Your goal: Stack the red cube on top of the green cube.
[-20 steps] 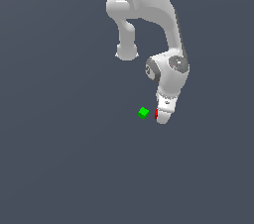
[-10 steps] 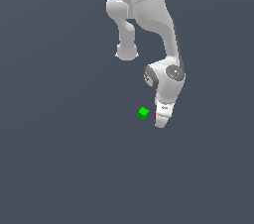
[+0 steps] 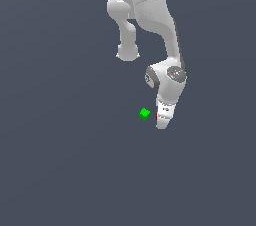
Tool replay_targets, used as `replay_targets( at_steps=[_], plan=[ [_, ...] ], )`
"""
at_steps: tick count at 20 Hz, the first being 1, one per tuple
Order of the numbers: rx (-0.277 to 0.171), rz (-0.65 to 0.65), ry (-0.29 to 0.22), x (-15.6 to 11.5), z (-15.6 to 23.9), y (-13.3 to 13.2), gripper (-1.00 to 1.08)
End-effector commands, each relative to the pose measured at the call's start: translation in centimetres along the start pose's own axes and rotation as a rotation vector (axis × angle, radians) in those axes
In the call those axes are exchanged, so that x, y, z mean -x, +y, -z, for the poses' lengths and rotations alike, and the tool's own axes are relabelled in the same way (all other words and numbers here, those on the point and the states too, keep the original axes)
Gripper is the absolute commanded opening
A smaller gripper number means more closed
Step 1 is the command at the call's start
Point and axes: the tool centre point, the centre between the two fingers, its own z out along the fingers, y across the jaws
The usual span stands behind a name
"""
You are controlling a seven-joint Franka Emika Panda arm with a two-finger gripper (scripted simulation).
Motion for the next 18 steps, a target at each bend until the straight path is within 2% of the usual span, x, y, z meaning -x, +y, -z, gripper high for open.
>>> replay_targets(
  at_steps=[1,9,18],
  plan=[
    [-0.001,0.0,0.0,0.0,0.0,0.0,-1.0],
    [0.0,0.0,0.0,0.0,1.5,0.0,-1.0],
    [0.0,0.001,-0.001,0.1,7.2,-0.1,-1.0]
  ],
)
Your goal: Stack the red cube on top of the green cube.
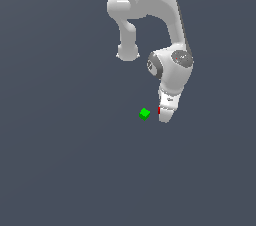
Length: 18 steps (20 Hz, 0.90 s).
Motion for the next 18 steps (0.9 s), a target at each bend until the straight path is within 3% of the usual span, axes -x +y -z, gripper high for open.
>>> replay_targets(
  at_steps=[1,12,18],
  plan=[
    [0.0,0.0,0.0,0.0,1.5,0.0,-1.0],
    [0.0,0.0,0.001,0.3,2.9,0.1,-1.0],
    [0.0,0.0,0.001,3.2,1.3,0.5,-1.0]
  ],
)
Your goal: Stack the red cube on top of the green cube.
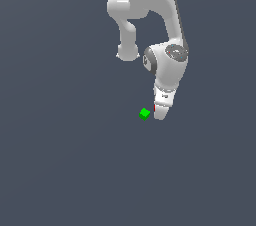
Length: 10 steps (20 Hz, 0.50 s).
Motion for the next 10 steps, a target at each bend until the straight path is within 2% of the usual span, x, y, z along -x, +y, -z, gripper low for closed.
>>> replay_targets(
  at_steps=[1,6,10],
  plan=[
    [0.0,-0.002,0.0,1.8,-1.0,0.3,-1.0],
    [-0.001,-0.002,0.0,5.0,-2.8,0.9,-1.0],
    [-0.001,-0.002,0.0,6.0,-3.4,1.2,-1.0]
  ],
)
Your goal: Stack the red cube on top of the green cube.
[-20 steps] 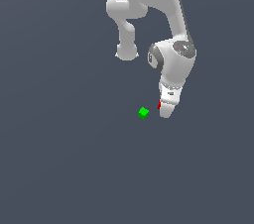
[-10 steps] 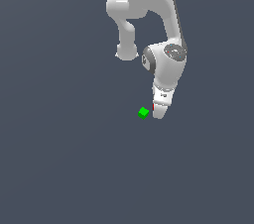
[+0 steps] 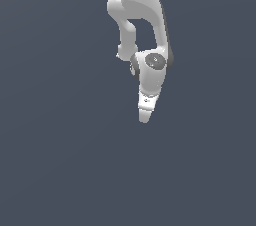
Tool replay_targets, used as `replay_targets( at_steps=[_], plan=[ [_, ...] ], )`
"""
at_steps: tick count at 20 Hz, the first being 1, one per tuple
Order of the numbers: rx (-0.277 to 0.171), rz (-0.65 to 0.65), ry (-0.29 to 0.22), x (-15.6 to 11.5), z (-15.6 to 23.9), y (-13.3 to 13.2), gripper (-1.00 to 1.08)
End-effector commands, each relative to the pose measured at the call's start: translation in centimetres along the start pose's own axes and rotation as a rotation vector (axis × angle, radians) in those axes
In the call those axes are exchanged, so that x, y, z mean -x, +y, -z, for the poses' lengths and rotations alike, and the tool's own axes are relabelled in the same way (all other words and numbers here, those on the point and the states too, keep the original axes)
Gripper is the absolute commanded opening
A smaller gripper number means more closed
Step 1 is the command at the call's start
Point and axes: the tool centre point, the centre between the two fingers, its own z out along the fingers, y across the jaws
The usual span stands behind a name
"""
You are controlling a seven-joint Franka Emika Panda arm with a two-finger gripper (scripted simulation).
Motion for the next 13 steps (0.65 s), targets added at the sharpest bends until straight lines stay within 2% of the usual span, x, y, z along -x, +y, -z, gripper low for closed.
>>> replay_targets(
  at_steps=[1,3,4,13],
  plan=[
    [0.002,0.002,0.001,0.29,-0.18,0.17,-1.0],
    [0.002,0.002,0.001,0.23,-0.16,0.21,-1.0],
    [0.002,0.002,0.001,0.23,-0.16,0.21,1.0],
    [0.002,0.002,0.001,0.23,-0.16,0.21,1.0]
  ],
)
